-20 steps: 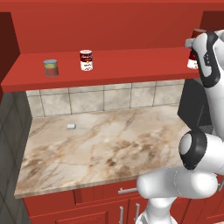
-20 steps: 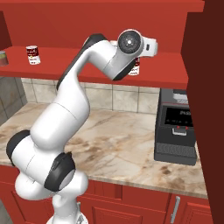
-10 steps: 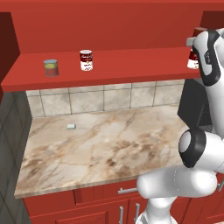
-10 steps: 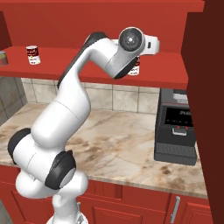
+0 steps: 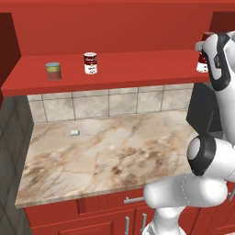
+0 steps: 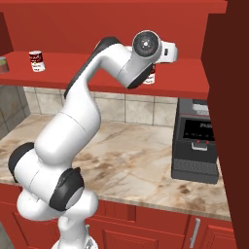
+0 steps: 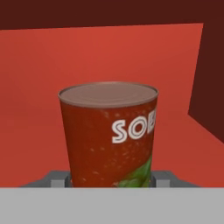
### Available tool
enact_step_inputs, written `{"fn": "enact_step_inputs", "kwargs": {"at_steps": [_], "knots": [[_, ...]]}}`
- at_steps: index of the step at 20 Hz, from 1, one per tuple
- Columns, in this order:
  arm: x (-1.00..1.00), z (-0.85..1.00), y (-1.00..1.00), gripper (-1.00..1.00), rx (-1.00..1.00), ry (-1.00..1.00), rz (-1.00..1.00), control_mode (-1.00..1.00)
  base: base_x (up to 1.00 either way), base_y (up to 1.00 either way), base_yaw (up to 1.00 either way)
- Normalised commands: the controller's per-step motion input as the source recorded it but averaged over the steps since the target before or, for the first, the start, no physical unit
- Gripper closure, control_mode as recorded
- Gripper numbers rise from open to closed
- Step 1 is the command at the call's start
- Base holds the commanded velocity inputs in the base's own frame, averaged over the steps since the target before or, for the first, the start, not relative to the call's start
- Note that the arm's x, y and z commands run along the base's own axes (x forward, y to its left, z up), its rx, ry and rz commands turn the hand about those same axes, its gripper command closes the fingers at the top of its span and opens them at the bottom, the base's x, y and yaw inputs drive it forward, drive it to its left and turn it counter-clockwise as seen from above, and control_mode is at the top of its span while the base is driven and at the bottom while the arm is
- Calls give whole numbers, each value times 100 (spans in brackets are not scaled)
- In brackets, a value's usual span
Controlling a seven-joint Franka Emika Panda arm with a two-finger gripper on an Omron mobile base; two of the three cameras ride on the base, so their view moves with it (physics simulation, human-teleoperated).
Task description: Stack two cans on top of the other two cans in the cabinet.
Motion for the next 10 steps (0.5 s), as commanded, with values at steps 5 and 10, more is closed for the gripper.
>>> {"fn": "enact_step_inputs", "kwargs": {"at_steps": [5, 10], "knots": [[3, -7, 0, 100, 0, 4, 0, -100, 0, 0, 0], [2, -7, 0, 100, 0, 0, 0, -100, 0, 0, 0]]}}
